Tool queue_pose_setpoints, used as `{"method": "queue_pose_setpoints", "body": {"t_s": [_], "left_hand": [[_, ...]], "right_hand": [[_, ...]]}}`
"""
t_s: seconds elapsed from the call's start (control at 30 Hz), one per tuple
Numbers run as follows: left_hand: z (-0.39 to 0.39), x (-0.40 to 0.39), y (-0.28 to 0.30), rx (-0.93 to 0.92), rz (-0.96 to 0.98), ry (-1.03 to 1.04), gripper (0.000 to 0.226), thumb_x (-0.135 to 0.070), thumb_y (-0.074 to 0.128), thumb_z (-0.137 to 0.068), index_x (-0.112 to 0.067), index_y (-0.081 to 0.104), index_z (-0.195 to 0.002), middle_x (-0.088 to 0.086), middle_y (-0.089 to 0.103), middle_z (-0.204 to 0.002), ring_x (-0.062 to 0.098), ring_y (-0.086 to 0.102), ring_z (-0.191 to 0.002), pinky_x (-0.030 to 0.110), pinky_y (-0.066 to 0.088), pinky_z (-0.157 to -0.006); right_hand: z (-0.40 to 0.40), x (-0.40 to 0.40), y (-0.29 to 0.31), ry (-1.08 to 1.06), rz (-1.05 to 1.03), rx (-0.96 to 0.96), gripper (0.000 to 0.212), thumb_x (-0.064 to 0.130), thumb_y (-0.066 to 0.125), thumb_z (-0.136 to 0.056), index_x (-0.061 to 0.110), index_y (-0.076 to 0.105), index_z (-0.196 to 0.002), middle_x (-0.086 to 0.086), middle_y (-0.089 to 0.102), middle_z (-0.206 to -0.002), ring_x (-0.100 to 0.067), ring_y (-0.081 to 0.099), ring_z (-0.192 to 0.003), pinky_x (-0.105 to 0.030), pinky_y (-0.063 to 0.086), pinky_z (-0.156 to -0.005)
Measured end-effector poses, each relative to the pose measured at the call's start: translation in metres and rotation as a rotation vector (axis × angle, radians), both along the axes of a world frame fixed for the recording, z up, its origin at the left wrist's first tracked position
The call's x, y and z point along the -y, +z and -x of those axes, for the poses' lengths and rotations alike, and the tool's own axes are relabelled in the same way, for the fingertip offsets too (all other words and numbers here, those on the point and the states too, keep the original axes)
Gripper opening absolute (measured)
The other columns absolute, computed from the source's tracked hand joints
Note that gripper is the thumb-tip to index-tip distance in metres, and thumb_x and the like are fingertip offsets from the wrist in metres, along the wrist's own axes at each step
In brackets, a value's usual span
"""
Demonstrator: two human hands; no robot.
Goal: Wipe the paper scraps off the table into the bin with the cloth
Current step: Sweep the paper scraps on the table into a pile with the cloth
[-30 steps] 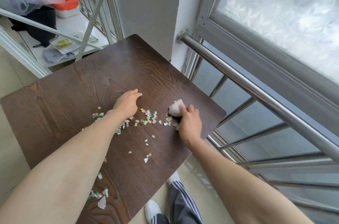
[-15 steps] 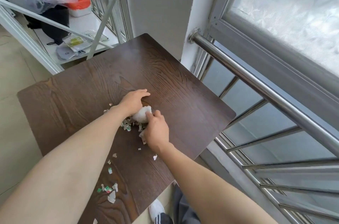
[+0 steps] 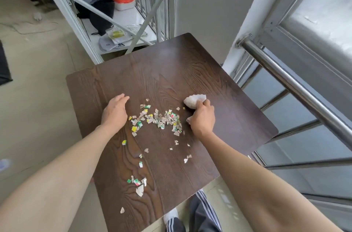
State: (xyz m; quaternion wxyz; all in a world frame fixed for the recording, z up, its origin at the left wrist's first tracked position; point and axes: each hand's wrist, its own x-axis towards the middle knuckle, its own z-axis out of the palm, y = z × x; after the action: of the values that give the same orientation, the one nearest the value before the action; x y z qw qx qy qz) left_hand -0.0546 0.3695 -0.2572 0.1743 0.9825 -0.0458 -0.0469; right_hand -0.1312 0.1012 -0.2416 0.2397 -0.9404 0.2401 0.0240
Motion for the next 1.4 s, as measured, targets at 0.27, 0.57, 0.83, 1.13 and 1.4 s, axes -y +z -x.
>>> {"method": "queue_pose_setpoints", "body": {"t_s": [0.27,0.57,0.83,1.13,1.4], "left_hand": [[0.019,-0.018,-0.001,0.040,-0.016,0.082,0.050,0.004,0.037,-0.090,-0.014,0.047,-0.136,0.002,0.040,-0.148,0.020,0.033,-0.137,0.040,0.034,-0.110],[0.019,-0.026,0.000,0.036,-0.007,0.051,0.058,0.009,0.037,-0.087,-0.017,0.045,-0.137,-0.001,0.039,-0.149,0.020,0.033,-0.137,0.039,0.033,-0.111],[0.021,-0.025,0.001,0.043,0.021,0.053,0.060,0.012,0.038,-0.085,-0.016,0.045,-0.138,0.000,0.038,-0.149,0.022,0.034,-0.136,0.039,0.032,-0.111],[0.022,-0.026,0.003,0.023,0.031,0.059,0.060,0.012,0.037,-0.087,-0.016,0.042,-0.139,-0.001,0.035,-0.151,0.021,0.031,-0.138,0.039,0.029,-0.113],[0.022,-0.028,0.002,0.032,0.048,0.057,0.059,0.012,0.037,-0.087,-0.016,0.044,-0.138,0.000,0.037,-0.150,0.021,0.032,-0.138,0.038,0.031,-0.112]], "right_hand": [[-0.005,-0.082,-0.005,0.221,-0.070,-0.003,0.045,-0.001,0.063,-0.075,0.010,0.054,-0.118,-0.008,0.050,-0.120,-0.031,0.047,-0.106,-0.040,0.045,-0.075],[-0.027,-0.047,0.019,0.344,-0.187,0.060,0.042,0.000,0.050,-0.083,0.009,0.061,-0.122,-0.014,0.056,-0.109,-0.033,0.058,-0.099,-0.036,0.047,-0.081],[-0.042,0.018,0.019,0.200,0.020,0.063,0.033,0.019,0.048,-0.091,0.014,0.059,-0.122,-0.013,0.054,-0.113,-0.032,0.050,-0.110,-0.039,0.048,-0.081],[-0.036,0.008,0.005,0.219,0.038,0.038,0.032,0.033,0.051,-0.093,0.017,0.059,-0.119,-0.012,0.048,-0.112,-0.032,0.050,-0.106,-0.038,0.049,-0.076],[-0.046,0.012,0.002,0.132,-0.014,0.072,0.035,0.009,0.050,-0.090,0.009,0.055,-0.125,-0.018,0.056,-0.121,-0.036,0.052,-0.110,-0.039,0.046,-0.084]]}}
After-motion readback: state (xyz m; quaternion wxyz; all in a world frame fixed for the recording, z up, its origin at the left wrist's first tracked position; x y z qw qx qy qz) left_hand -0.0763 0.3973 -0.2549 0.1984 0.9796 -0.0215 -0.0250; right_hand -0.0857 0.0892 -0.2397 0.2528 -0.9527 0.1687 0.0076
